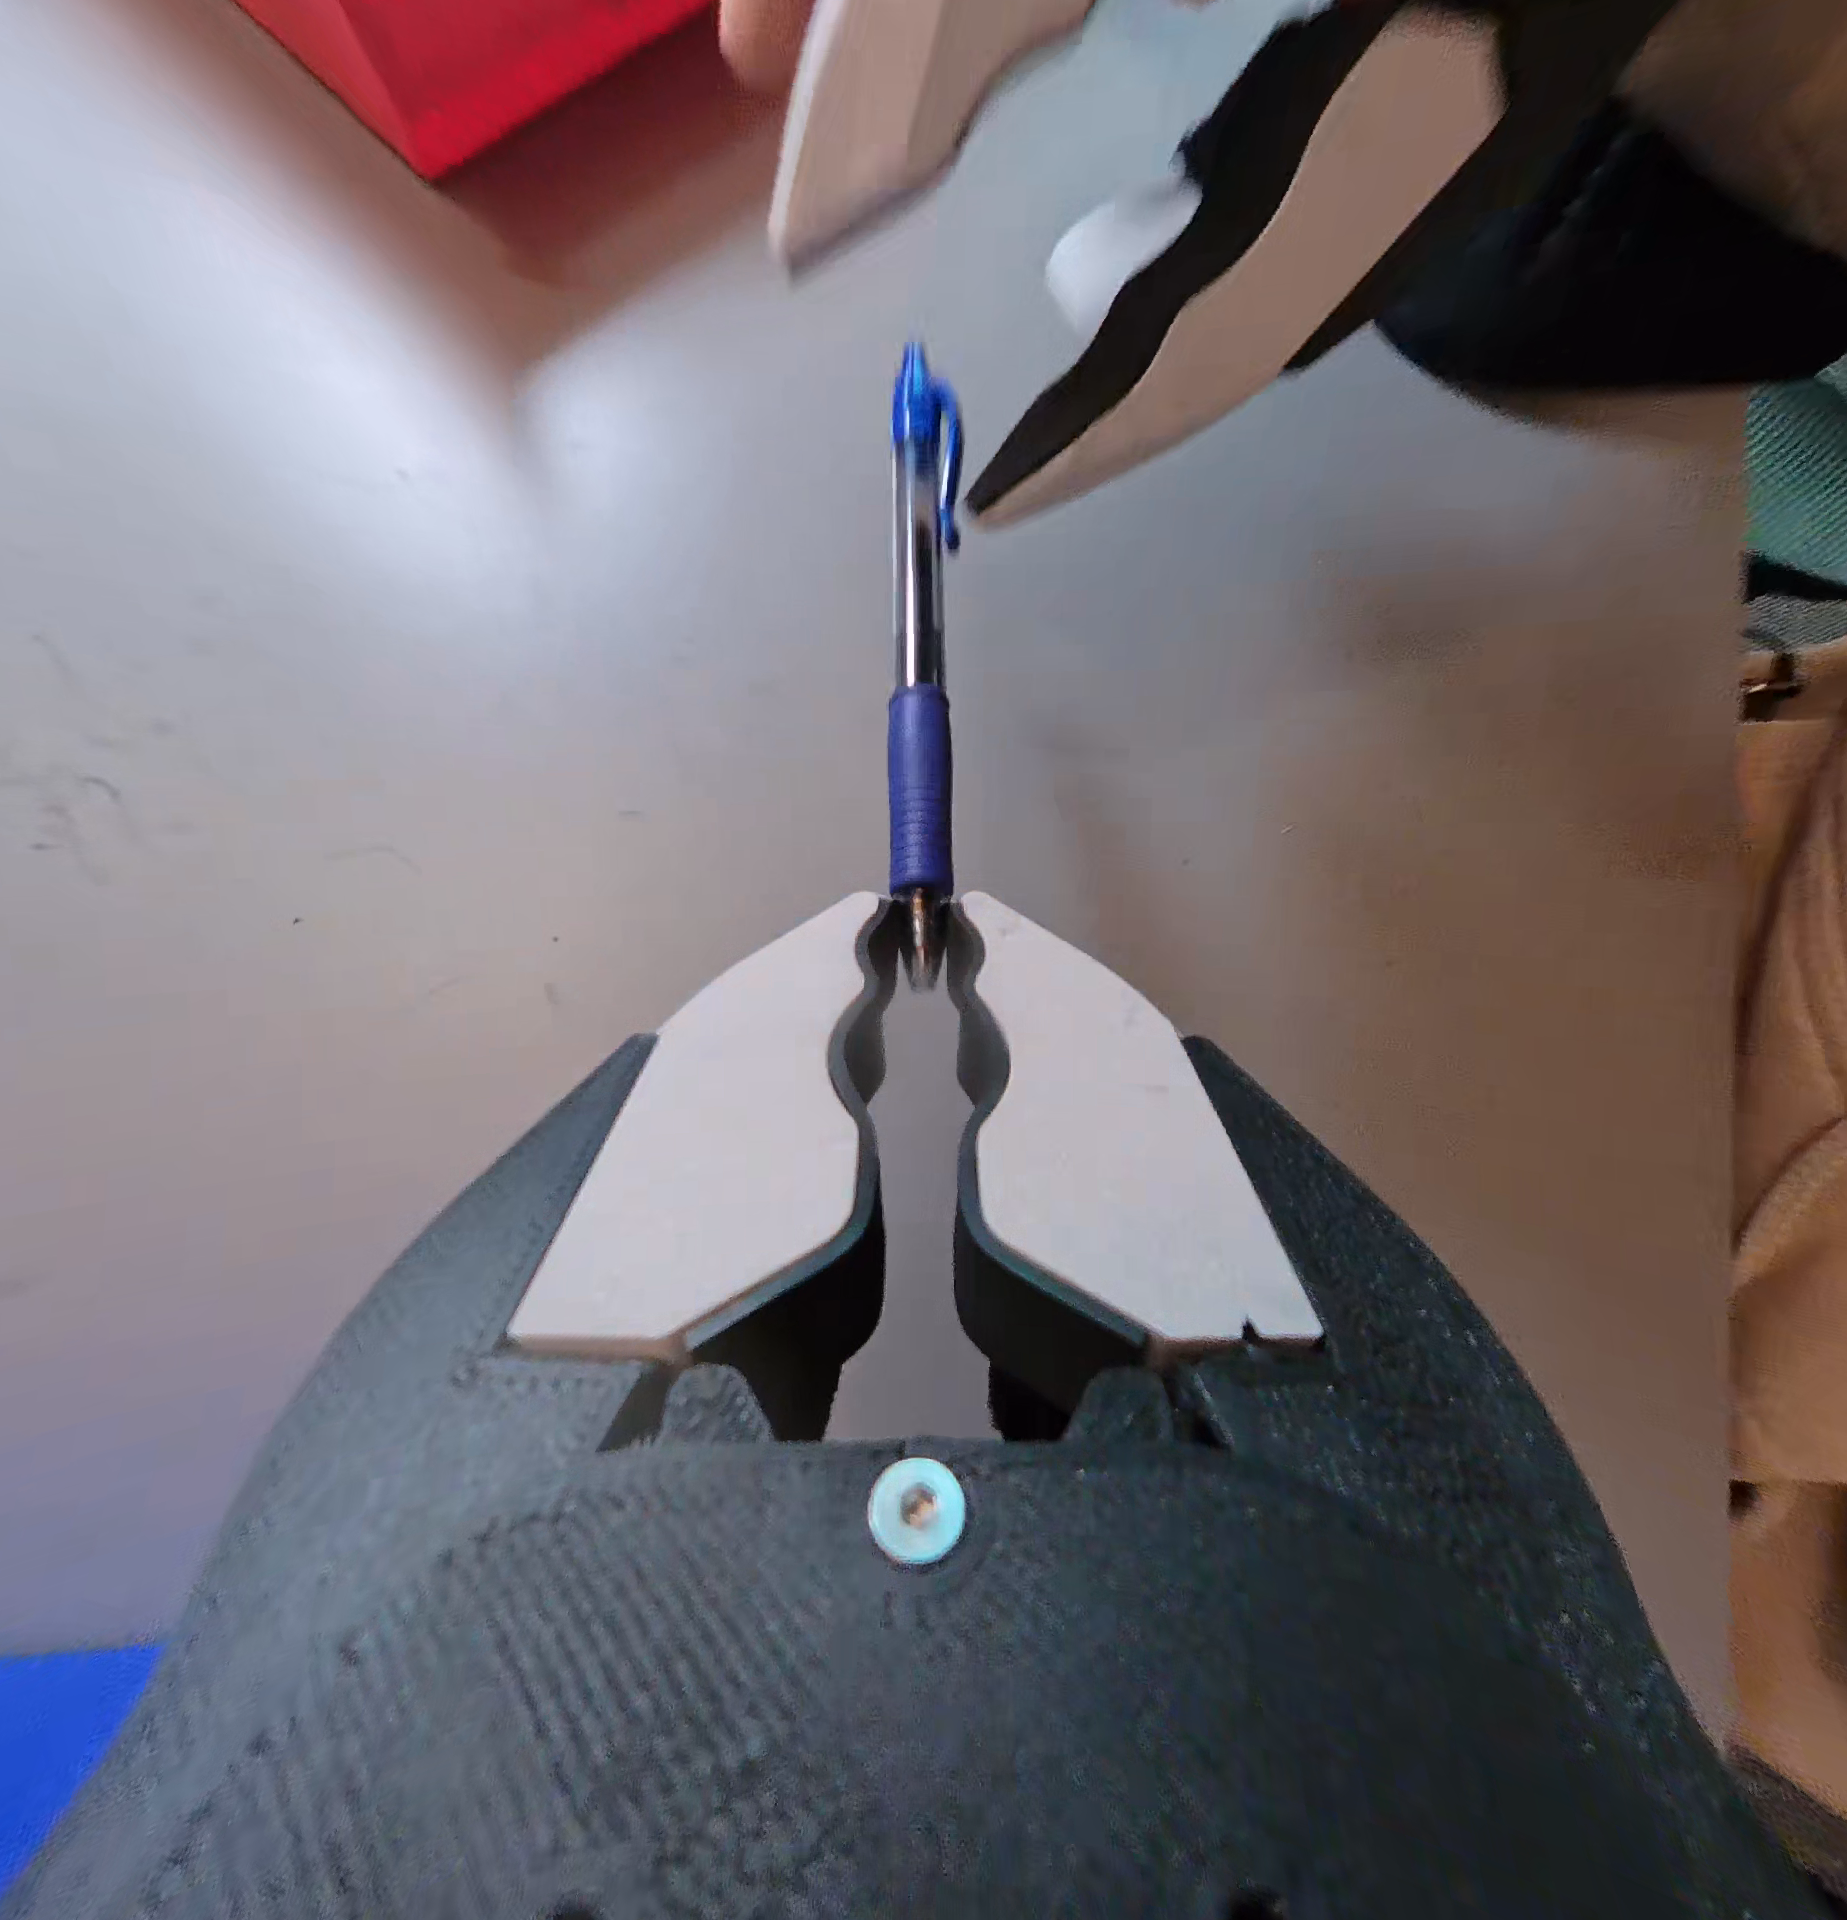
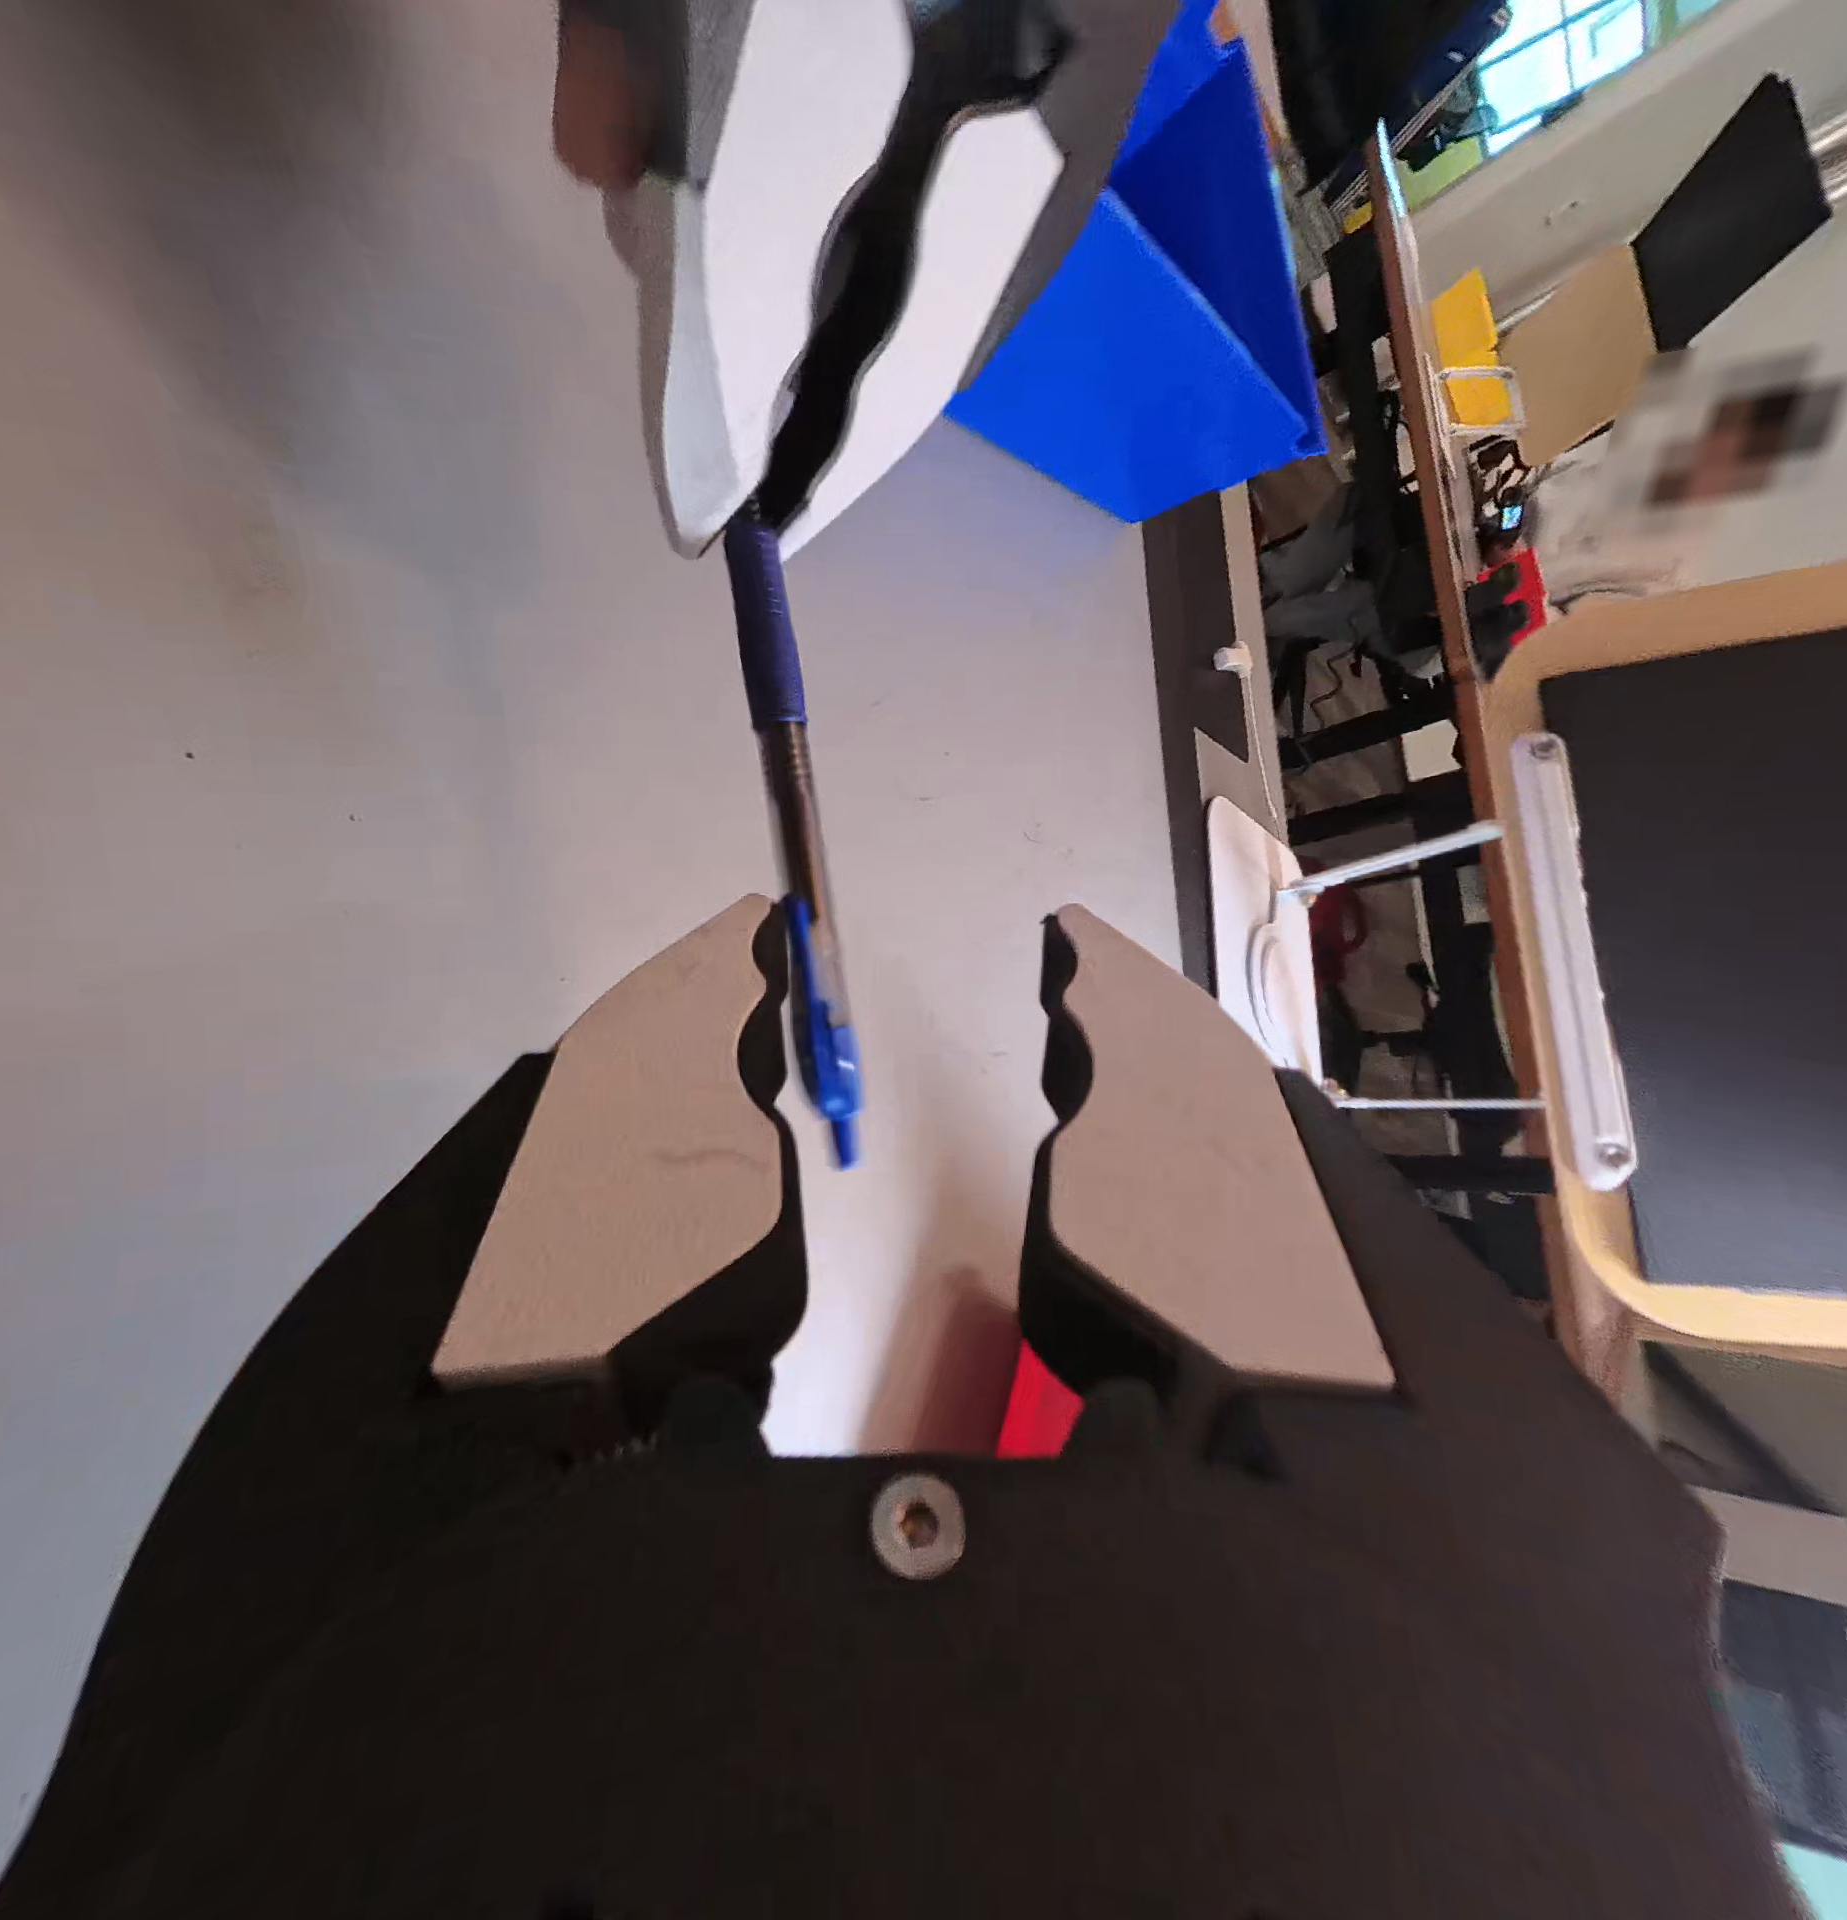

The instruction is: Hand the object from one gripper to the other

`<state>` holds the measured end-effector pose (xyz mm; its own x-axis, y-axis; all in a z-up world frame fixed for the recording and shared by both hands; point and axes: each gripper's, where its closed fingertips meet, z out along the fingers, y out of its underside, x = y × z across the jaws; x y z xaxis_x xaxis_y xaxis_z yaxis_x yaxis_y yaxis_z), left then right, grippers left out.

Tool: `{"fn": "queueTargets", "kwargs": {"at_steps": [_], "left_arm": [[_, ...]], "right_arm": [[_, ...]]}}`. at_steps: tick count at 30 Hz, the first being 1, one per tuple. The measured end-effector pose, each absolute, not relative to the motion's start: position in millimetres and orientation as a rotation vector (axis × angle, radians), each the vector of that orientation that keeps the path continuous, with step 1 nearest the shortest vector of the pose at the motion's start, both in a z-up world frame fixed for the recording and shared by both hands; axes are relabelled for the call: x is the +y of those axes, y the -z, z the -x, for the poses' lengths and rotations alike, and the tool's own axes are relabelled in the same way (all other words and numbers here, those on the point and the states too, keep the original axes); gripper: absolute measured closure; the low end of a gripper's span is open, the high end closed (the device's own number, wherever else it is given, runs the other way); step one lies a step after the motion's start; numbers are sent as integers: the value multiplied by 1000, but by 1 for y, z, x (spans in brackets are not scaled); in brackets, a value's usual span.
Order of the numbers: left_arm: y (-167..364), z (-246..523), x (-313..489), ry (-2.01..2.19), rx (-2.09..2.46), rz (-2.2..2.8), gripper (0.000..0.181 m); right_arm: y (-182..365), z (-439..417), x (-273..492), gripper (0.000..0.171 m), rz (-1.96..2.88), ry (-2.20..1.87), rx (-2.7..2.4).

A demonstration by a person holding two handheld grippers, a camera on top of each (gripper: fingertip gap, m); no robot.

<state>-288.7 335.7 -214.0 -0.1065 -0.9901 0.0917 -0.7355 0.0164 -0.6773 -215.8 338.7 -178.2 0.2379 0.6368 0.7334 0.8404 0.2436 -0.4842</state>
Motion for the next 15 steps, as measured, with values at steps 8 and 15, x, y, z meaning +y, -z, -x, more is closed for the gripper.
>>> {"fn": "queueTargets", "kwargs": {"at_steps": [8, 15], "left_arm": [[191, 283, 330, 1054, 1780, 1754, 173], [166, 273, 320, 1135, 1710, 1554, 170]], "right_arm": [[205, 242, 333, 124, 1512, 104, -1499], [194, 260, 334, 160, 1583, -117, -1316]]}}
